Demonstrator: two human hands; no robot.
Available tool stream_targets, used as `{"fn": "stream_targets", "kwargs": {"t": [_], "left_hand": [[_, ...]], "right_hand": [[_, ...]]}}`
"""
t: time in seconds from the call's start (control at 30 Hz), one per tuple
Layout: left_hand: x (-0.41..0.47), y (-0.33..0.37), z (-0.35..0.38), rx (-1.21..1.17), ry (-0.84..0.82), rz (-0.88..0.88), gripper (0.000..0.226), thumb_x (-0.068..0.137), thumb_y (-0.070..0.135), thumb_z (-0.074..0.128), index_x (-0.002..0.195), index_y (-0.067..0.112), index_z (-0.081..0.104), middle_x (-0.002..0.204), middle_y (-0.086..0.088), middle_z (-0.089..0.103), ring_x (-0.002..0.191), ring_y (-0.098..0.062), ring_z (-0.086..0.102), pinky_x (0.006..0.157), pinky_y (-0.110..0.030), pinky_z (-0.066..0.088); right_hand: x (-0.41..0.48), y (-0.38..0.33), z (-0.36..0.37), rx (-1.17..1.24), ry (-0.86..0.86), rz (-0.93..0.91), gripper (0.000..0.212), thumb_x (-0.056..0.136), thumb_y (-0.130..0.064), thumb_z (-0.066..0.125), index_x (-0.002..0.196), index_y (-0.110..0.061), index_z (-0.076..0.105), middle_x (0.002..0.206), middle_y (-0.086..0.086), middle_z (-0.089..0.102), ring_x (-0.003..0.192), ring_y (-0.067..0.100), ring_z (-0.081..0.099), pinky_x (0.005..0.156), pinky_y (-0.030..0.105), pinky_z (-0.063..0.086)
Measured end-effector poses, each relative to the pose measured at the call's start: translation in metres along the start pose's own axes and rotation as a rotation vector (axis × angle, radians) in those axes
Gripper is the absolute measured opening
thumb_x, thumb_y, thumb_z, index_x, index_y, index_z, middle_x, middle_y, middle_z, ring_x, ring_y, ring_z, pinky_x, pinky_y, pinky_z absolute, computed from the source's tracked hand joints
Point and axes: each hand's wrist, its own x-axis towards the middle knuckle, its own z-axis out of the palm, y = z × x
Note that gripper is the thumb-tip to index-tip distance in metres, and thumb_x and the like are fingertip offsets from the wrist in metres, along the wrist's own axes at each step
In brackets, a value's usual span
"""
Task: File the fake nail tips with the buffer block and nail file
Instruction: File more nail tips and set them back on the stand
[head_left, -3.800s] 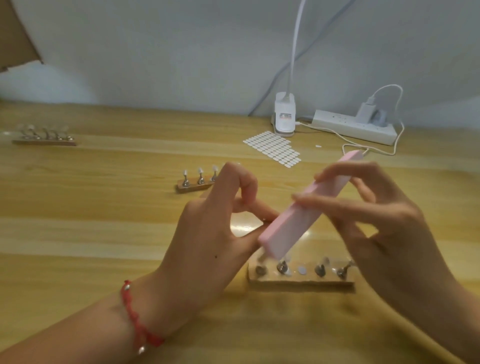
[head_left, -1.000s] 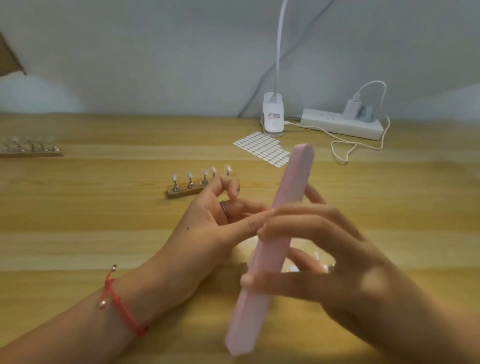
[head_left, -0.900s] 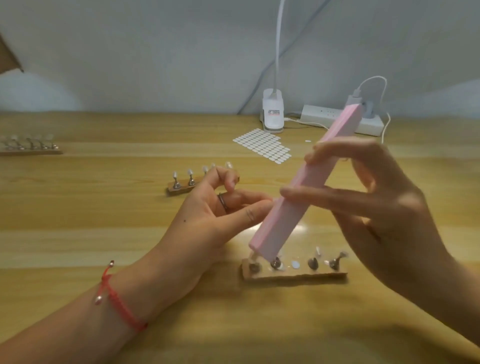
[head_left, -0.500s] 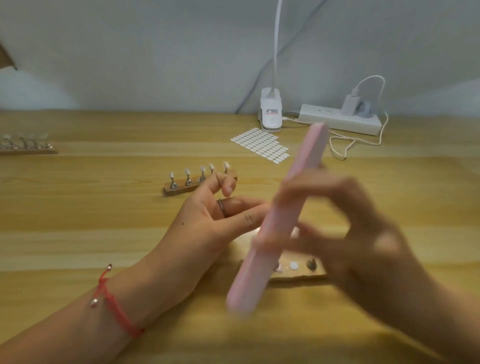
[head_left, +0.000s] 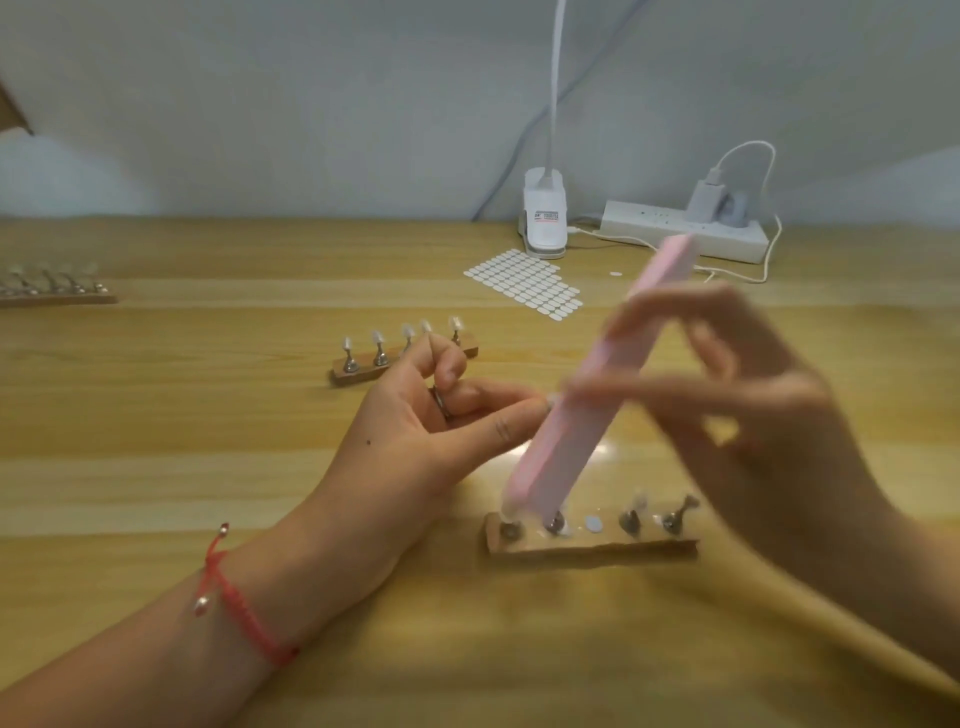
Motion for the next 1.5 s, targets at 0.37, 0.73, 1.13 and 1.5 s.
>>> {"fn": "stream_targets", "kwargs": {"t": [0.37,0.73,1.13,1.5], "left_hand": [[-0.003,-0.003,0.0,0.002,0.042,-0.002,0.049,0.063,0.008,0.069,0.081,0.016,0.025,0.075,0.0,0.07,0.071,-0.009,0.067,0.067,-0.015,0.051],[0.0,0.0,-0.004,0.026,0.014,0.004,0.055,0.064,-0.003,0.075,0.08,0.016,0.026,0.075,-0.003,0.073,0.069,-0.009,0.069,0.065,-0.015,0.051],[0.0,0.004,-0.001,0.007,0.018,-0.023,0.055,0.06,0.01,0.075,0.08,0.016,0.025,0.074,-0.002,0.074,0.069,-0.01,0.069,0.064,-0.013,0.05],[-0.003,0.007,0.002,0.034,0.012,-0.052,0.057,0.055,0.012,0.077,0.079,0.017,0.026,0.079,-0.008,0.075,0.069,-0.011,0.07,0.061,-0.014,0.051]], "right_hand": [[-0.005,-0.009,-0.002,-0.101,-0.046,-0.228,0.05,0.088,0.011,0.056,0.11,-0.031,0.072,0.116,0.004,0.051,0.115,0.034,0.053,0.104,0.04,0.044],[0.004,-0.006,-0.01,-0.292,-0.01,-0.234,0.037,0.092,0.007,0.054,0.112,-0.022,0.067,0.114,0.007,0.05,0.112,0.034,0.054,0.107,0.04,0.043],[-0.002,-0.018,-0.001,-0.26,-0.093,-0.318,0.026,0.094,-0.001,0.061,0.106,-0.018,0.076,0.113,0.002,0.056,0.114,0.026,0.055,0.109,0.047,0.039],[-0.008,-0.021,0.004,-0.118,-0.04,-0.217,0.026,0.096,-0.004,0.059,0.107,-0.023,0.073,0.116,-0.001,0.05,0.116,0.024,0.053,0.104,0.041,0.045]]}}
